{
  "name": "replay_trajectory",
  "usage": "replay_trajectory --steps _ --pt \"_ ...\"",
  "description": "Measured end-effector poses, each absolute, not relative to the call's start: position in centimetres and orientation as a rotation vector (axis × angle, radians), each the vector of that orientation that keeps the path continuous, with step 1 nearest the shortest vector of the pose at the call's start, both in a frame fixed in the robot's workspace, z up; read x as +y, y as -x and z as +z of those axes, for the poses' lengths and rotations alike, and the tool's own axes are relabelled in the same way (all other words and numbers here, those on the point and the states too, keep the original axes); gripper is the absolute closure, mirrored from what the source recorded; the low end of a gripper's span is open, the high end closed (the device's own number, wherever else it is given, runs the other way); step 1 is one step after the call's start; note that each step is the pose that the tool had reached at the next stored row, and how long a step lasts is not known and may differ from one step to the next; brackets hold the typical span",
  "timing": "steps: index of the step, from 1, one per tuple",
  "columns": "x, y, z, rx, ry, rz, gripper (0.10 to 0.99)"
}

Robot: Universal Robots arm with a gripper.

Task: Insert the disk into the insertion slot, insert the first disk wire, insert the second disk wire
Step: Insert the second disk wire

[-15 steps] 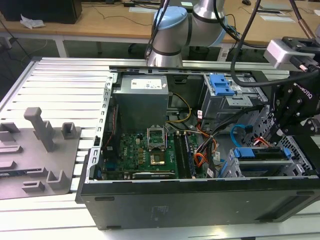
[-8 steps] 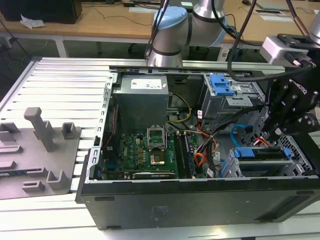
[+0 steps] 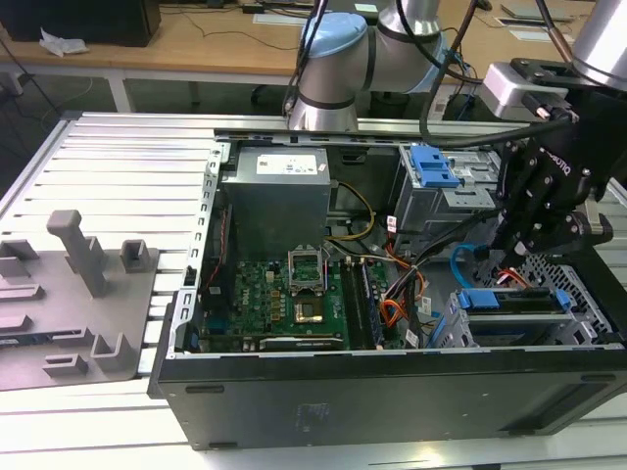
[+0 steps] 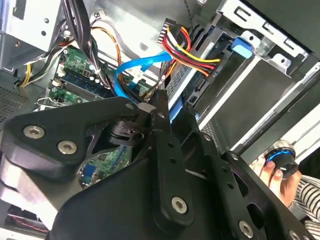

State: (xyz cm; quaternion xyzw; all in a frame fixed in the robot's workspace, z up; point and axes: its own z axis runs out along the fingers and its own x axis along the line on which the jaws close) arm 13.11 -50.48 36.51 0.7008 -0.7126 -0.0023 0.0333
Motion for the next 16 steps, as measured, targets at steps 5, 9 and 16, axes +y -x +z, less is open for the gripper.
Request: replay_trajectory --steps 5,9,16 --pt "-49.7 -12.7 36.3 -2.186 -2.162 -0.007 0.784" --pt "-49.7 -11.7 36.1 -2.177 -2.171 -0.006 0.784" --pt "-49.7 -11.7 35.9 -2.165 -2.179 -0.001 0.925"
